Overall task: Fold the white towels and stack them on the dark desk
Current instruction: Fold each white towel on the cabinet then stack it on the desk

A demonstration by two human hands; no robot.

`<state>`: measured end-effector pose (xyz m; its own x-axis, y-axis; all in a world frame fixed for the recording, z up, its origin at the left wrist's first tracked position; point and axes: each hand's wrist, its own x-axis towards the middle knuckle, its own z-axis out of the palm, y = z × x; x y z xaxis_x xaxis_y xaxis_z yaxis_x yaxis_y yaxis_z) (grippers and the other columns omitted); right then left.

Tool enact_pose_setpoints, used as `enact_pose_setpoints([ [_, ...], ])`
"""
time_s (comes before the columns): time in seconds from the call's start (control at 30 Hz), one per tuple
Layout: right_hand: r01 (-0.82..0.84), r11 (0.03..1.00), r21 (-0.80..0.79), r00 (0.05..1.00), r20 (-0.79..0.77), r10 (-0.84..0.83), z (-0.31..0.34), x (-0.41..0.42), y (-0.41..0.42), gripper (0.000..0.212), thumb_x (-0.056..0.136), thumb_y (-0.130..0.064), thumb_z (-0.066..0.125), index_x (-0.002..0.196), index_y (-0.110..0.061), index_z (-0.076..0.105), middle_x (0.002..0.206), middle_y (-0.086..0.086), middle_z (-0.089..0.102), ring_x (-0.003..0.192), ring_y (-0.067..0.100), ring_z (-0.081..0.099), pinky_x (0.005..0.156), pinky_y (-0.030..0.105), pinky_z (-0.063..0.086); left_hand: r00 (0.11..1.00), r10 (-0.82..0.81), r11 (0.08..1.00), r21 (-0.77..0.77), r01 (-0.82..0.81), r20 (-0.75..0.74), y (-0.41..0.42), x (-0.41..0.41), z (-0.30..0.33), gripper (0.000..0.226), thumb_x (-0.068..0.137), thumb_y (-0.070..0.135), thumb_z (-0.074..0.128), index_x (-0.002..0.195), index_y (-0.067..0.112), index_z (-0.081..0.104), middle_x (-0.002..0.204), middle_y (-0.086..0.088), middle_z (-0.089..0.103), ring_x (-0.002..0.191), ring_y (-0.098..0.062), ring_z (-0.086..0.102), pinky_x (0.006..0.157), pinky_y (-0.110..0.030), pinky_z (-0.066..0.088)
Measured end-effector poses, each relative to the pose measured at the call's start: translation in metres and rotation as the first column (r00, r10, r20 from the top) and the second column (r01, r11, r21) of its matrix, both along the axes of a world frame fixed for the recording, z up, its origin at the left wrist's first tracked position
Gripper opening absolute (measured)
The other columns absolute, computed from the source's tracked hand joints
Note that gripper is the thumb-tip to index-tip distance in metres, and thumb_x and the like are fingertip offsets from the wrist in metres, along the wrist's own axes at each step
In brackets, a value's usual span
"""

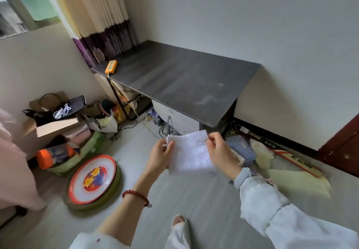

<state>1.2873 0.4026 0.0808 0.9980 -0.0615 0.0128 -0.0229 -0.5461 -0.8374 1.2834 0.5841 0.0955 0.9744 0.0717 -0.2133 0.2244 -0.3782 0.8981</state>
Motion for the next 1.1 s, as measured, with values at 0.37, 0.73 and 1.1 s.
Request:
enact_pose_setpoints([
  [0.37, 0.165, 0.983, 0.079, 0.984, -0.086, -0.158, 0.016, 0.292, 0.021, 0.018, 0.097, -0.02, 0.039, 0.109, -0.01, 0.047, 0.091, -0.004, 0.054, 0.086, 0.02, 0.053, 0.079, 0.038, 0.045, 0.959, -0.268, 0.963, -0.005, 0.269, -0.097, 0.026, 0.341, 0.022, 0.019, 0.093, 0.019, 0.049, 0.108, 0.009, 0.055, 0.094, -0.007, 0.063, 0.07, -0.016, 0.063, 0.052, -0.024, 0.055],
  [0.73, 0.297, 0.951, 0.081, 0.927, -0.265, -0.267, -0.045, 0.534, -0.06, 0.008, 0.093, -0.025, 0.045, 0.101, -0.023, 0.046, 0.087, -0.011, 0.054, 0.083, 0.012, 0.056, 0.079, 0.034, 0.051, 0.858, -0.436, 0.9, -0.143, 0.412, -0.271, -0.053, 0.604, -0.036, 0.03, 0.091, 0.012, 0.051, 0.12, 0.013, 0.049, 0.104, -0.009, 0.063, 0.092, -0.019, 0.065, 0.074, -0.027, 0.056],
  [1.1, 0.473, 0.878, 0.071, 0.837, -0.348, -0.423, -0.1, 0.709, -0.111, 0.027, 0.094, -0.016, 0.043, 0.121, -0.016, 0.045, 0.099, -0.005, 0.051, 0.094, 0.014, 0.054, 0.081, 0.028, 0.047, 0.857, -0.458, 0.884, -0.016, 0.468, -0.236, -0.139, 0.801, -0.106, 0.041, 0.089, 0.01, 0.048, 0.129, 0.017, 0.046, 0.103, -0.002, 0.059, 0.099, -0.021, 0.059, 0.086, -0.037, 0.052],
])
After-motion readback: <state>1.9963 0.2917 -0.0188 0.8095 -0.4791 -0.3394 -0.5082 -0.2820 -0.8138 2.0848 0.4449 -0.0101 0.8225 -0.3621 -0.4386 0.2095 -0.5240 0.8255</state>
